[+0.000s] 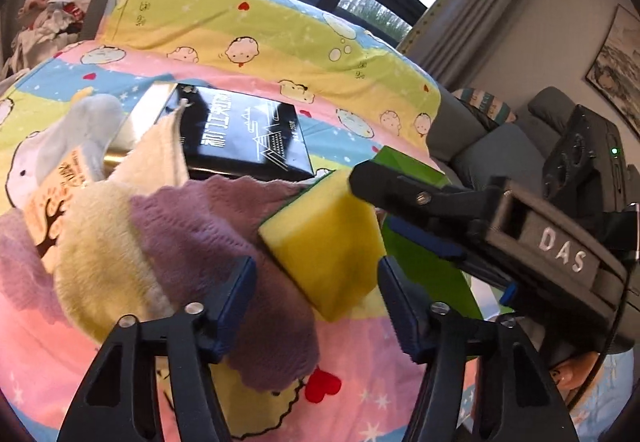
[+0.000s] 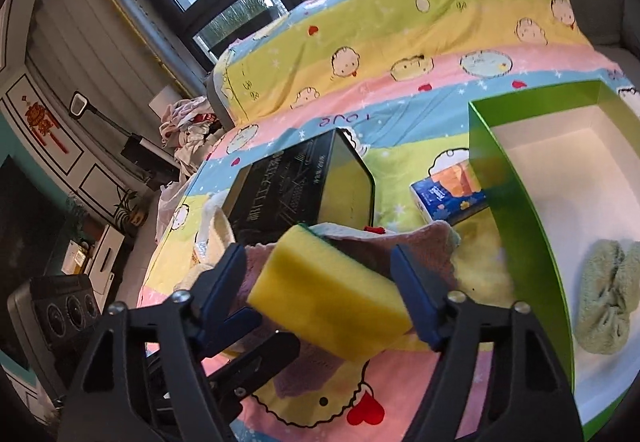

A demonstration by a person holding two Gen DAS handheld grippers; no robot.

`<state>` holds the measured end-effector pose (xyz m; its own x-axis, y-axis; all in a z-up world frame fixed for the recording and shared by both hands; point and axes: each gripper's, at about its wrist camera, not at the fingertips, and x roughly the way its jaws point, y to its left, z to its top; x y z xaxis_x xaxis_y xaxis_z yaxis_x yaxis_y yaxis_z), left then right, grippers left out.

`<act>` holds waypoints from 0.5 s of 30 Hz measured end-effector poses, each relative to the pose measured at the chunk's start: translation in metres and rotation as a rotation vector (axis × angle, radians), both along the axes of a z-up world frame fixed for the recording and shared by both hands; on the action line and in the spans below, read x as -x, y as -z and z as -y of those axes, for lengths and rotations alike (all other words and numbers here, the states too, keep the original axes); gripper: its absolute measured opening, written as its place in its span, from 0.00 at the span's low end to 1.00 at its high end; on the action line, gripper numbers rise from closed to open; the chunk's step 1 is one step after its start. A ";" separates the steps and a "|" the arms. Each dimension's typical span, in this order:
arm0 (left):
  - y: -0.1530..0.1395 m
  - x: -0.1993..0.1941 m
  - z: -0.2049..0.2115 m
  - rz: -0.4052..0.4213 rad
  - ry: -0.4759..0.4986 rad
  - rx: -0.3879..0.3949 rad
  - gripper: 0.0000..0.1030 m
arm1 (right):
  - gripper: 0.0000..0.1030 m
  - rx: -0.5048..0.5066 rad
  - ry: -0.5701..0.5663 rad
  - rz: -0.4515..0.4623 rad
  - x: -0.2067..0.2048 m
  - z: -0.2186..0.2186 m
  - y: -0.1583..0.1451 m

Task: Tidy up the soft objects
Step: 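Grasp the yellow sponge with the right gripper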

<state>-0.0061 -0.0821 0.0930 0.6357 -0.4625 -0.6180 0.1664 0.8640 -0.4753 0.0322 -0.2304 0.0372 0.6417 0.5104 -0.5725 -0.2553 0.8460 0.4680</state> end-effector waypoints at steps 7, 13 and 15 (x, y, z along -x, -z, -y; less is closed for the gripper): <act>0.005 -0.014 0.009 -0.010 0.023 0.003 0.43 | 0.66 -0.043 -0.057 -0.049 -0.014 -0.002 0.011; -0.001 -0.012 0.013 0.007 0.019 -0.010 0.40 | 0.54 -0.021 -0.042 -0.060 -0.014 0.002 0.013; -0.005 -0.011 0.016 0.020 0.021 -0.024 0.40 | 0.54 -0.019 -0.041 -0.037 -0.010 0.004 0.008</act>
<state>0.0047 -0.0981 0.0979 0.6381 -0.4613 -0.6165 0.1940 0.8711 -0.4511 0.0424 -0.2343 0.0292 0.5987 0.5467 -0.5854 -0.2714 0.8261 0.4939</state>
